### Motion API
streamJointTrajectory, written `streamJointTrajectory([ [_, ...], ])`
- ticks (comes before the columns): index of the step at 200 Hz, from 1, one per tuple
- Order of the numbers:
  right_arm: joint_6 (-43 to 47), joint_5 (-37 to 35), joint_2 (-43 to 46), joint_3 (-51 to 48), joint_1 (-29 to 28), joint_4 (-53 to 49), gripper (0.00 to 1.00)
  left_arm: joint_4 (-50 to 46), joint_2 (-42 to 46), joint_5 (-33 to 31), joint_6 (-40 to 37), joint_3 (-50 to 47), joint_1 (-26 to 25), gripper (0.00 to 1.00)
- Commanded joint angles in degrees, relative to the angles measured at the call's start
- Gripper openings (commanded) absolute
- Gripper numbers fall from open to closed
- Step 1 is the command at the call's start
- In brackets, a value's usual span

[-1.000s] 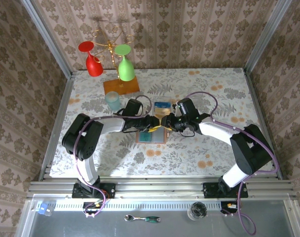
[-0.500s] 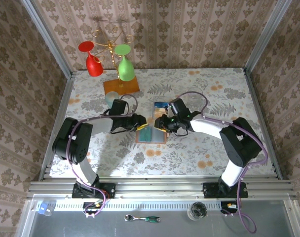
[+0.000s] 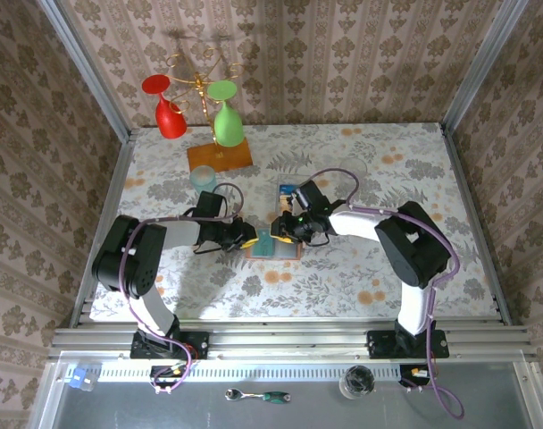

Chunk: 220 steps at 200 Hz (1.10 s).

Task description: Take the credit cards out of the card holder

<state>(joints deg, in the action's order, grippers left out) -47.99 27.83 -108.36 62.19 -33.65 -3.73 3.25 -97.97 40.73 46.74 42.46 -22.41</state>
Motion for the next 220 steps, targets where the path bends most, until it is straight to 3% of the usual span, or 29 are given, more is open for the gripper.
streamJointTrajectory([
  [1,0.17,0.83,-1.25,0.70,-0.11,-0.48,0.32,1.19,0.49,0.54,0.59,-0.97,0.18,0.17],
  [74,2.63,-2.86,-2.47,1.24,-0.01,-5.85,0.32,1.20,1.69,0.43,1.68,-1.63,-0.86,0.17],
  [170,3.50,-0.97,0.47,2.73,0.07,-7.26,0.32,-1.69,4.54,-0.87,1.13,0.46,-1.29,0.17],
  [220,1.67,1.51,0.77,2.35,-0.10,-4.21,0.32,-2.54,2.83,0.26,-0.05,2.06,-1.64,0.04],
])
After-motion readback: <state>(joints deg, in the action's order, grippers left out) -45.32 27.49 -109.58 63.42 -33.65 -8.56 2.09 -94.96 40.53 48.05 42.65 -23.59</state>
